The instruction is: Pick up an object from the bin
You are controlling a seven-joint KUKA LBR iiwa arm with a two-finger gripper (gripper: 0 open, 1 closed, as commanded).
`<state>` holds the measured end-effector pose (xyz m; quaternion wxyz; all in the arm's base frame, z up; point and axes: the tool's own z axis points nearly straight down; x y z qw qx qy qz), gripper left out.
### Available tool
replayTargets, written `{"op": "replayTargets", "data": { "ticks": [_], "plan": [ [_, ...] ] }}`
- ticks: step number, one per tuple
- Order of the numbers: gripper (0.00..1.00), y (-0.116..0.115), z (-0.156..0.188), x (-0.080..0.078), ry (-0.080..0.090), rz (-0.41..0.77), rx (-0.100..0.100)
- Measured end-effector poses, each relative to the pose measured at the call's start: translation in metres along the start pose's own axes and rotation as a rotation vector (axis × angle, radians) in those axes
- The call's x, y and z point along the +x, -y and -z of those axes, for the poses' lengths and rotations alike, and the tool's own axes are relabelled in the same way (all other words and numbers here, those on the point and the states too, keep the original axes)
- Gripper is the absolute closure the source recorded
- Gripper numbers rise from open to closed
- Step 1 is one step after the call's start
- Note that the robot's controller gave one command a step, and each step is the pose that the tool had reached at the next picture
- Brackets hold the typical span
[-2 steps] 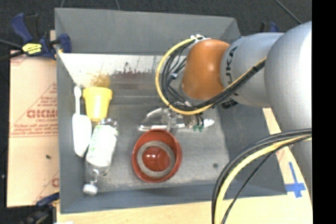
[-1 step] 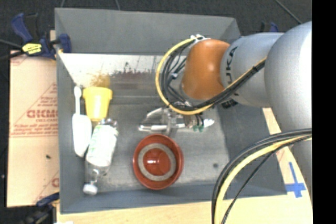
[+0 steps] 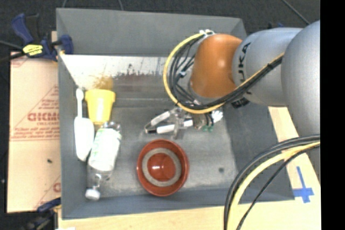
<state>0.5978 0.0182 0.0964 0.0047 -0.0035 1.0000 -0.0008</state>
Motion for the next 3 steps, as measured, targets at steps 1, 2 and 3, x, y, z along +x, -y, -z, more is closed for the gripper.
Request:
{"op": "replayTargets", "data": {
  "ticks": [1, 2, 3],
  "plan": [
    [1.0, 0.0, 0.033, -0.003, 0.011, -0.001, 0.0],
    [1.0, 0.001, 0.045, -0.004, 0.014, -0.001, 0.0],
    [1.0, 0.001, 0.048, -0.004, 0.016, -0.001, 0.0]
  ]
}}
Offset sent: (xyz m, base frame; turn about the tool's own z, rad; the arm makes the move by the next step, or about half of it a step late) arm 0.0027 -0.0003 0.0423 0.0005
